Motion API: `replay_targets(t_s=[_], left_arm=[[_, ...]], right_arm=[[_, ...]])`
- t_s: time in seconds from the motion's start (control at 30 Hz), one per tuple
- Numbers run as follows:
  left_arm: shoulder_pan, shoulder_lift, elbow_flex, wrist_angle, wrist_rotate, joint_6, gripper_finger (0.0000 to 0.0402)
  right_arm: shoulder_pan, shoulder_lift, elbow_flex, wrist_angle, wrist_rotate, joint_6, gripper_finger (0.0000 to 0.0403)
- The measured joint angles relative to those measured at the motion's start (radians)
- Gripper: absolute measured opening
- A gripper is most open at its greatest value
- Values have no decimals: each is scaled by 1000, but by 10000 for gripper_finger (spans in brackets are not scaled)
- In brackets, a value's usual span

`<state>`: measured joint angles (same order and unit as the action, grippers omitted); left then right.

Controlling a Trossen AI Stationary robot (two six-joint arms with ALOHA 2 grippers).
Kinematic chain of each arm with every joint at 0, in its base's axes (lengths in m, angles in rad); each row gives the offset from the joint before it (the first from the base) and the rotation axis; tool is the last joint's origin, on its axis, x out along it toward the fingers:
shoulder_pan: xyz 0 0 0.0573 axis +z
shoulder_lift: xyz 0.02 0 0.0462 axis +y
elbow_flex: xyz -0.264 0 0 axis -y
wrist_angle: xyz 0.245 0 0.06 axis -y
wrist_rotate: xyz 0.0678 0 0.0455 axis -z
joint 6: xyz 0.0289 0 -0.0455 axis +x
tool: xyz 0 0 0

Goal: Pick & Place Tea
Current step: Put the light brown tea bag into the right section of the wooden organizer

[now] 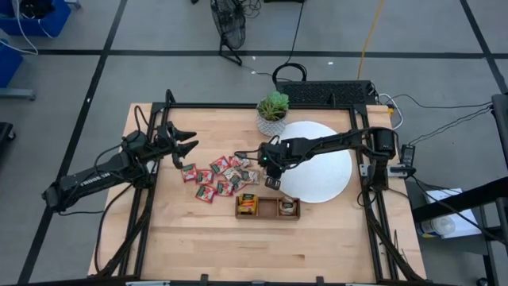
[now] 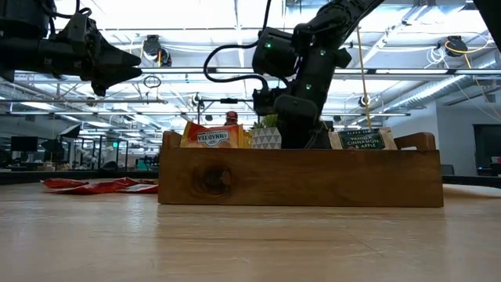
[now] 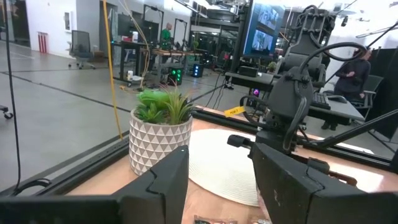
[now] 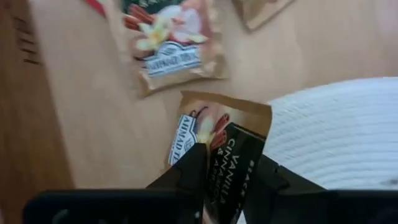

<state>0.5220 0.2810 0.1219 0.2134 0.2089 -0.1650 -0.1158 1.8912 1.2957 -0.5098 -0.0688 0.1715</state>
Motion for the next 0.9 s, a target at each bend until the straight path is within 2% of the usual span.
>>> replay_targets(t_s=[0.13, 0.27, 0.53, 0.73, 0.9], left_arm=[[0, 0, 0, 0, 0, 0, 182], [0, 0, 0, 0, 0, 0, 182], [0, 0, 0, 0, 0, 0, 182], [0, 0, 0, 0, 0, 0, 182], [0, 0, 0, 0, 0, 0, 182]], right_arm=[[0, 0, 0, 17, -54, 0, 89], [0, 0, 0, 29, -67, 0, 86], [2, 0, 0, 35, -58, -43, 7], [35, -47, 0, 34, 53, -83, 1], [108, -189, 0, -14, 178, -79, 1]])
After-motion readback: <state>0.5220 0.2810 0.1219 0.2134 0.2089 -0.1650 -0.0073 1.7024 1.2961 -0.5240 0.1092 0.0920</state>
